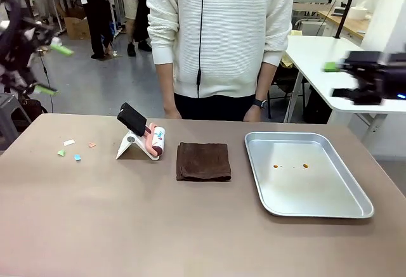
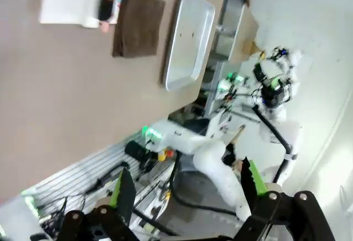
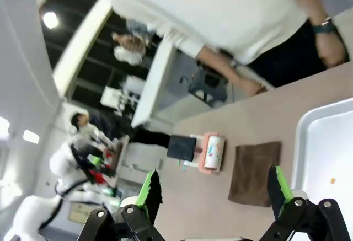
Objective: Clean the surface of the table.
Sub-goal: Hold the Lint Roller with your left hand and the towel with your right hand.
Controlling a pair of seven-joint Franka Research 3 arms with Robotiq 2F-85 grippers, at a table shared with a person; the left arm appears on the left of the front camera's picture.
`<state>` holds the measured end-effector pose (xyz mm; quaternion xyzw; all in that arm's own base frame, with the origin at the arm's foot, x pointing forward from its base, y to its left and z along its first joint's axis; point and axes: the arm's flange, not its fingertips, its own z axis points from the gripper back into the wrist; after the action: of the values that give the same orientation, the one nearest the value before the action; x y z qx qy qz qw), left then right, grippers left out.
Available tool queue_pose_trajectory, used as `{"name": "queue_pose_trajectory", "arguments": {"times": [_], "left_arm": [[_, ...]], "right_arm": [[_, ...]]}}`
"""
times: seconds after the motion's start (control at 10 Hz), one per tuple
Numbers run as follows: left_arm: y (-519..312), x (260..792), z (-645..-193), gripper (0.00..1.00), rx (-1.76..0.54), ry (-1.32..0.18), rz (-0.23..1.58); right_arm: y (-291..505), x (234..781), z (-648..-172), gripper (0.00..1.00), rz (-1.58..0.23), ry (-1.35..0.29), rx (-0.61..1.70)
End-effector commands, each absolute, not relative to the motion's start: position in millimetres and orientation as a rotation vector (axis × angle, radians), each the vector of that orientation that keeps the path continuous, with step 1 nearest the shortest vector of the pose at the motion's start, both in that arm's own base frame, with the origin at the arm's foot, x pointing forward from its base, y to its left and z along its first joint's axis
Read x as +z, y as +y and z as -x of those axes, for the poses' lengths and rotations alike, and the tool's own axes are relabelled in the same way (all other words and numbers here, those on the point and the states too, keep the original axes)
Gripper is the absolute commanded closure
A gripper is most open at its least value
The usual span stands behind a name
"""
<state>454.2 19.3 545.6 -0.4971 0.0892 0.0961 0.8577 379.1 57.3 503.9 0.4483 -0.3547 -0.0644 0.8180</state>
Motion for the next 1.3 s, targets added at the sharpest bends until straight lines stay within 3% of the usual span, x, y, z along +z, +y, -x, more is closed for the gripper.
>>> {"name": "queue_pose_trajectory", "arguments": {"times": [0.0,0.4,0.6,1.0,1.2], "left_arm": [[-6.3,568.5,-455.4,0.00,0.109,0.210,0.884],[-83.0,580.3,-423.9,0.00,-0.048,-0.002,0.668],[-115.4,561.0,-404.9,0.00,-0.041,-0.113,0.668],[-144.7,519.1,-402.7,0.00,-0.082,-0.216,0.647],[-159.8,500.1,-409.9,0.00,-0.131,-0.167,0.601]], "right_arm": [[128.4,509.3,-409.8,0.00,-0.835,-0.739,-0.108],[253.7,490.5,-421.3,0.00,-0.657,-0.636,0.178],[276.6,458.2,-420.0,0.00,-0.508,-0.361,0.275],[277.8,426.3,-429.1,0.00,-0.457,-0.236,0.259],[276.4,411.9,-437.6,0.00,-0.454,-0.225,0.202]]}}
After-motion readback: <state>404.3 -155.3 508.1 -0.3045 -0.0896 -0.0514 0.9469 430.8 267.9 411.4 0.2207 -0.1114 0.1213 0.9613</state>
